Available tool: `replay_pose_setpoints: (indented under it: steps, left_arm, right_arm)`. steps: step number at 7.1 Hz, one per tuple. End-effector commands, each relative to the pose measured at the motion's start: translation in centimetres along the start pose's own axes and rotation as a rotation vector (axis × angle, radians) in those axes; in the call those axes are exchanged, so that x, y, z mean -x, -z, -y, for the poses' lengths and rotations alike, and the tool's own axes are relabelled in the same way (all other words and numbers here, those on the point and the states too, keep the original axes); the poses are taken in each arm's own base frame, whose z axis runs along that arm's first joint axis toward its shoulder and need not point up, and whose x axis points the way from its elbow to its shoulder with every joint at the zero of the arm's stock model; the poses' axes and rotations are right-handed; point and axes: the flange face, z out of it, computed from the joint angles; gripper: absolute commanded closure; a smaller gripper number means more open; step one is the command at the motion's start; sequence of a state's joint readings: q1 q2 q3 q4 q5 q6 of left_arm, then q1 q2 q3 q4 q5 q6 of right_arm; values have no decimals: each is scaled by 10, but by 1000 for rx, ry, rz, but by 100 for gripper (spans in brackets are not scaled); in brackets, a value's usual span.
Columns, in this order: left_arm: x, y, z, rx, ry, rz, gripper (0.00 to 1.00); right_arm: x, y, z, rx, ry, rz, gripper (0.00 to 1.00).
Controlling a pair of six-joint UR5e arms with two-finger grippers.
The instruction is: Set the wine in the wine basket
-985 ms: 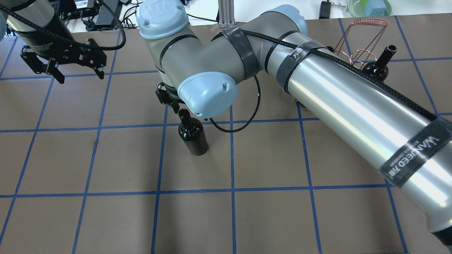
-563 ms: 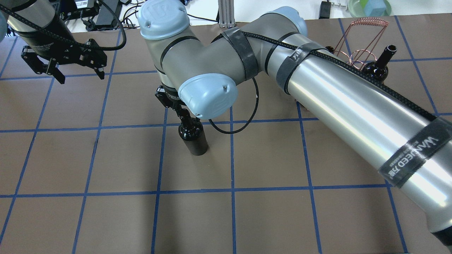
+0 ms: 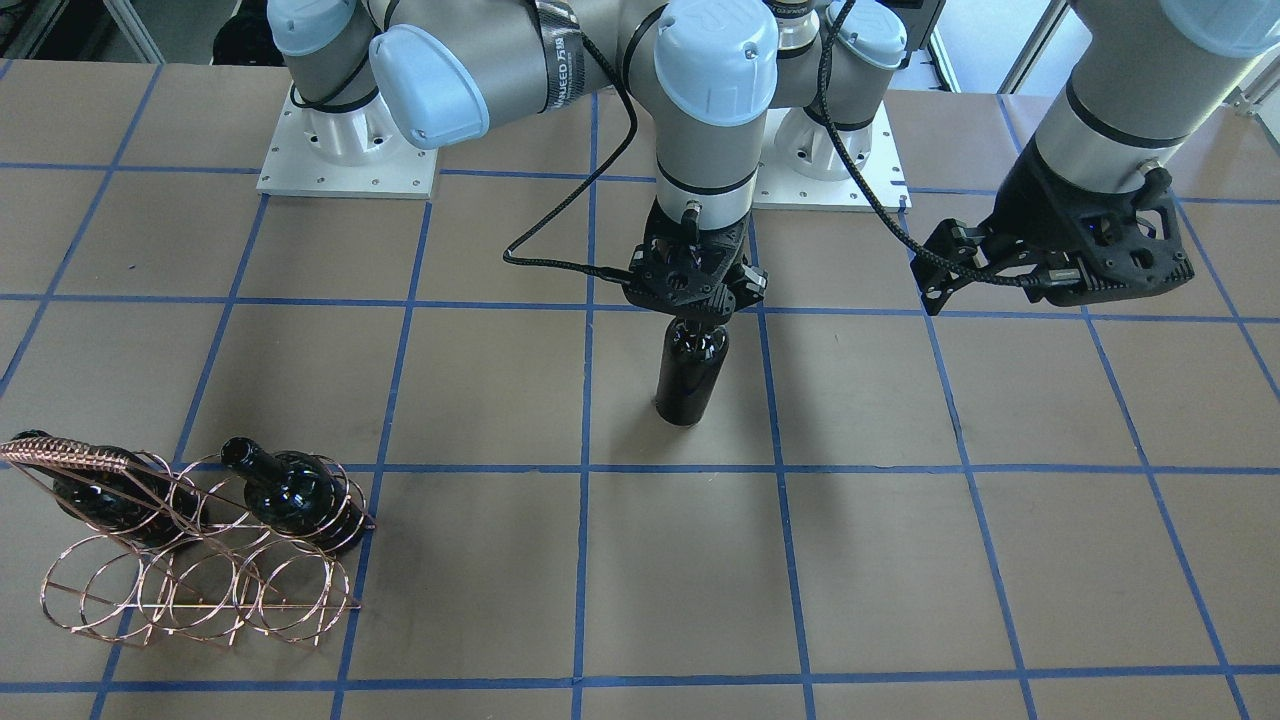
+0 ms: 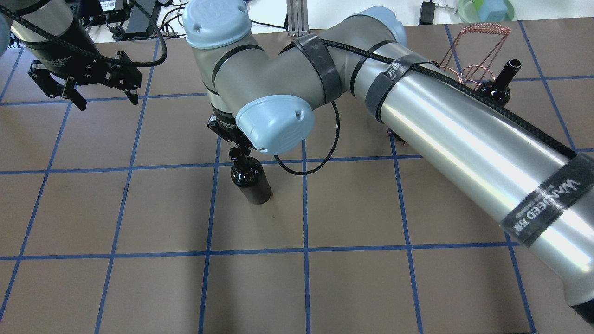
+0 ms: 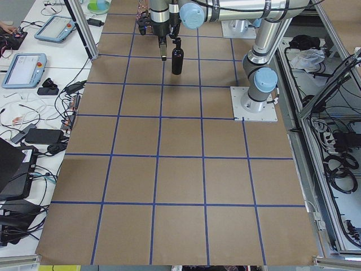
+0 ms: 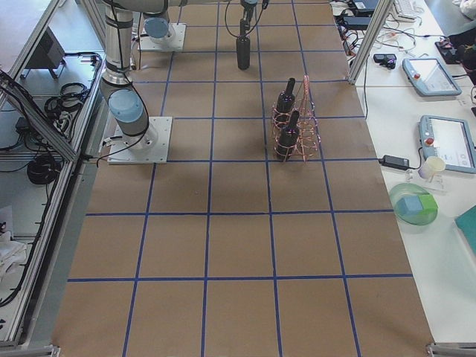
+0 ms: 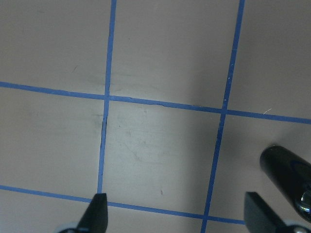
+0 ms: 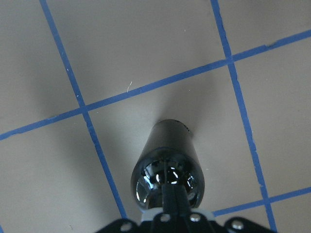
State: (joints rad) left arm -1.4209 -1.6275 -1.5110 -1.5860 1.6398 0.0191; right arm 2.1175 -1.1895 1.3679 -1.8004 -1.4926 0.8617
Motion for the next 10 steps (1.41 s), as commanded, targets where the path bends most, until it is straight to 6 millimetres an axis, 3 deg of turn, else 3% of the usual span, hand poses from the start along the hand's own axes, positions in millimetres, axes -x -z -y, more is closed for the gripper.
replay_pose_setpoints:
  steps: [1,4,5,6,7,9,10]
  left_arm:
    - [-2,0,0,-2,-3,-1,0]
    - [-3,0,-1,-2,-5,-1,0]
    - [-3,0,-1,-2,-5,-1,0]
    - [-3,0,0,0,-5,-1,0]
    - [-3,-1,0,1,-5,-3,0]
    - [-4,-3,-1,6,-7,-3,0]
    - [-5,-3,-1,4,-8,-3,0]
  right_arm:
    - [-28,36,20,-34,-34,9,88]
    - [-141,116,74,-22,14,-51,89]
    - [-165,130,81,-19,29,-54,89]
    - [-161,127,76,-8,18,-47,88]
    - [-140,118,63,12,-26,-16,78]
    - [-42,63,25,-41,-75,36,31]
    - [-11,45,14,-47,-74,25,31]
